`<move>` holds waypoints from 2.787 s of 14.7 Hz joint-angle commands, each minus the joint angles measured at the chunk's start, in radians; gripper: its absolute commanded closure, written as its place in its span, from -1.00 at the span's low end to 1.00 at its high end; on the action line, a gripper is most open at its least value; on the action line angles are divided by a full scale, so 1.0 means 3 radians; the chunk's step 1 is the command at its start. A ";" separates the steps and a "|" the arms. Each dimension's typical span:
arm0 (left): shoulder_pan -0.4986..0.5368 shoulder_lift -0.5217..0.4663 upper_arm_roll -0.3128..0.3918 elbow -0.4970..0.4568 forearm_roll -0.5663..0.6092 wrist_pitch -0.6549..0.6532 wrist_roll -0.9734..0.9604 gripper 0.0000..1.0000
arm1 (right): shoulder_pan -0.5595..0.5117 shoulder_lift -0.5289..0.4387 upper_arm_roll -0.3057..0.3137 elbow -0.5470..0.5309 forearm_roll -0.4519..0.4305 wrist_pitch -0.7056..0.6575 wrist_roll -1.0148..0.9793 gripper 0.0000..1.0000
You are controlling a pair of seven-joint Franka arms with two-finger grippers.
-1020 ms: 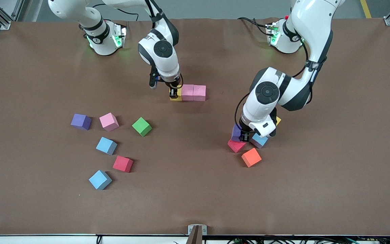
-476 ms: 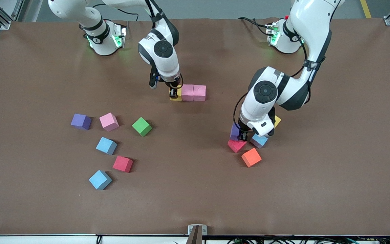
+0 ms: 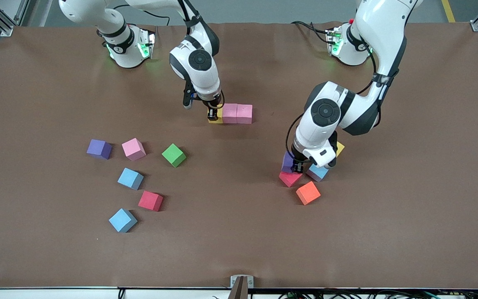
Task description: Arrange 11 blocks into digit 3
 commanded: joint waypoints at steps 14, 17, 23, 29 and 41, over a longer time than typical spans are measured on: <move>-0.0013 0.0017 0.0006 0.0065 -0.0052 -0.0061 -0.0019 0.38 | -0.0088 0.0073 0.0003 0.0136 0.0007 -0.0372 -0.0214 -1.00; -0.0013 0.0017 0.0011 0.0071 -0.0052 -0.0061 -0.0019 0.38 | -0.0119 0.0068 0.0003 0.0162 0.0007 -0.0414 -0.0225 -1.00; -0.0008 0.0028 0.0011 0.0071 -0.0047 -0.0061 -0.0019 0.38 | -0.0170 0.0006 0.0013 0.0172 0.0017 -0.0531 -0.0311 -1.00; -0.0013 0.0038 0.0011 0.0071 -0.0047 -0.0061 -0.0019 0.38 | -0.0170 0.0006 0.0029 0.0172 0.0033 -0.0562 -0.0317 -1.00; -0.0019 0.0038 0.0011 0.0071 -0.0047 -0.0061 -0.0019 0.38 | -0.0160 -0.0034 0.0034 0.0233 0.0038 -0.0772 -0.0378 -1.00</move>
